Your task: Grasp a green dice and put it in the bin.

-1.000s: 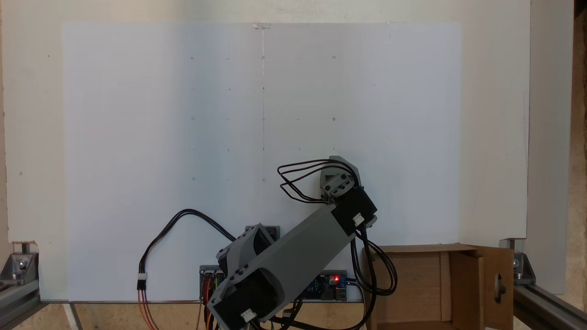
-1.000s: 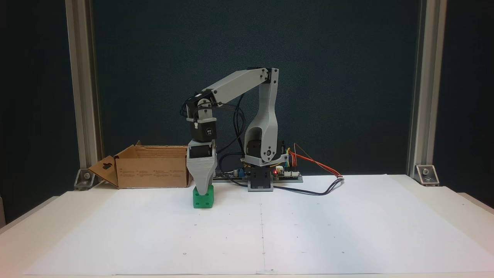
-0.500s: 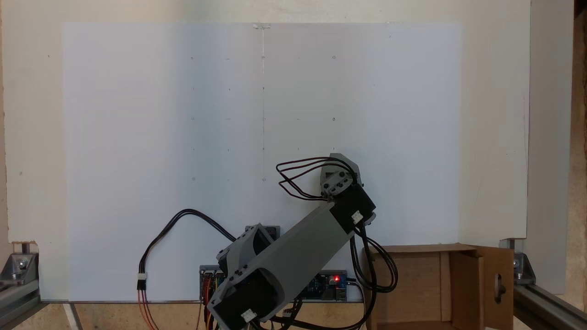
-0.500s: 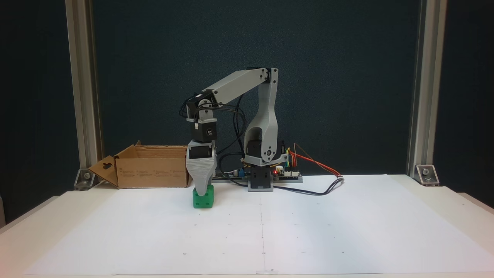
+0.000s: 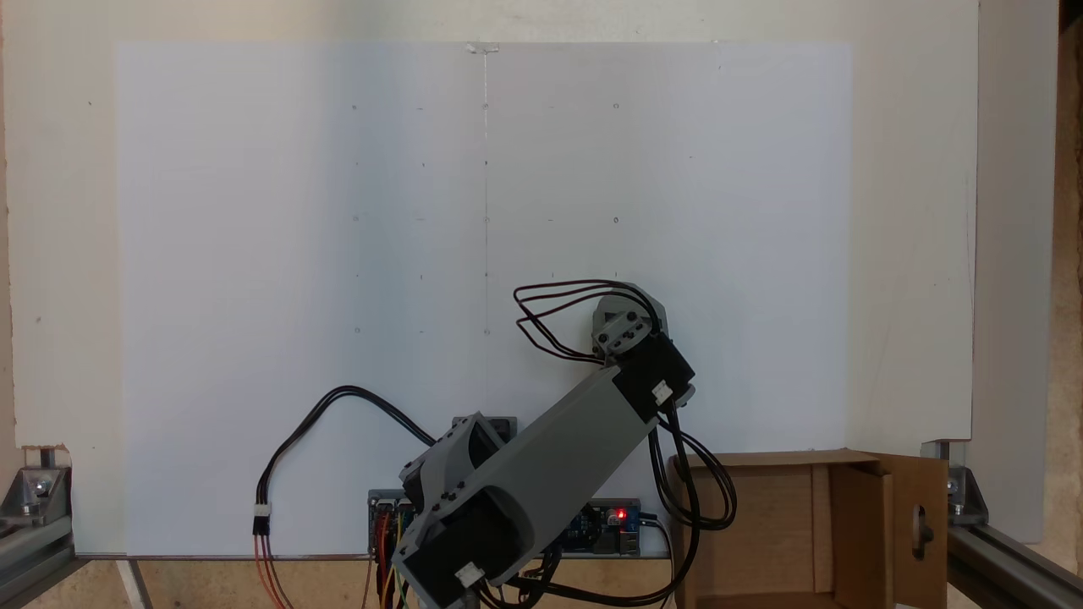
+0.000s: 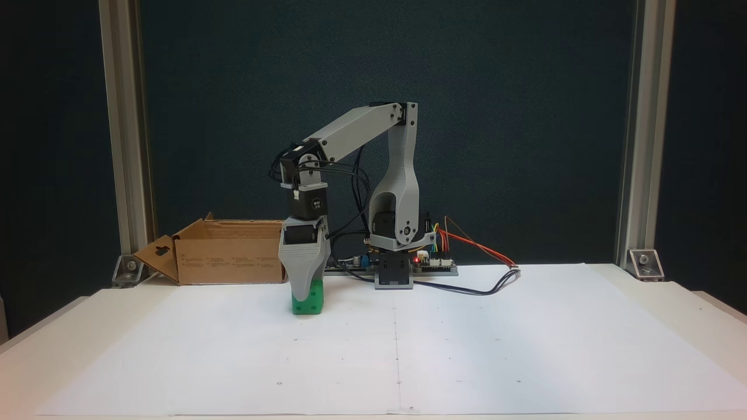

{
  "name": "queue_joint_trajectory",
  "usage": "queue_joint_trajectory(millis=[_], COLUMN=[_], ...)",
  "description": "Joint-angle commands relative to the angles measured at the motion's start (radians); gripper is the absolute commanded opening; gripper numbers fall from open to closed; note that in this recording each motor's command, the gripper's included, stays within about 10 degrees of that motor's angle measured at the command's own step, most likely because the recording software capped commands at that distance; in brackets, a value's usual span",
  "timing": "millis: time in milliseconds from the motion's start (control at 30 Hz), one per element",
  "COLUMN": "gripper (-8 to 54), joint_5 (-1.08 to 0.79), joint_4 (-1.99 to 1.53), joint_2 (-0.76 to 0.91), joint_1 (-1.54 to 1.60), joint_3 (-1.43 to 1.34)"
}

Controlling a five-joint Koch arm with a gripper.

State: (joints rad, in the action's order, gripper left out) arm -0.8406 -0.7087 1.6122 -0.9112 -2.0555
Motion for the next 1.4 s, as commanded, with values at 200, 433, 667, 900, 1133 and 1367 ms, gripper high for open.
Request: queue_joint_trajectory(millis=[200, 433, 667, 900, 1133, 1367], gripper=[41.7, 41.6, 38.1, 34.7, 33.9, 33.9], joint_5=[0.052, 0.052, 0.054, 0.054, 0.054, 0.054], joint_4=[0.049, 0.064, 0.064, 0.064, 0.064, 0.064], joint_2=[-0.020, -0.034, -0.043, -0.051, -0.051, -0.051], joint_1=[-0.002, -0.002, -0.002, 0.000, 0.002, 0.014], joint_3=[0.018, 0.018, 0.018, 0.017, 0.015, 0.009])
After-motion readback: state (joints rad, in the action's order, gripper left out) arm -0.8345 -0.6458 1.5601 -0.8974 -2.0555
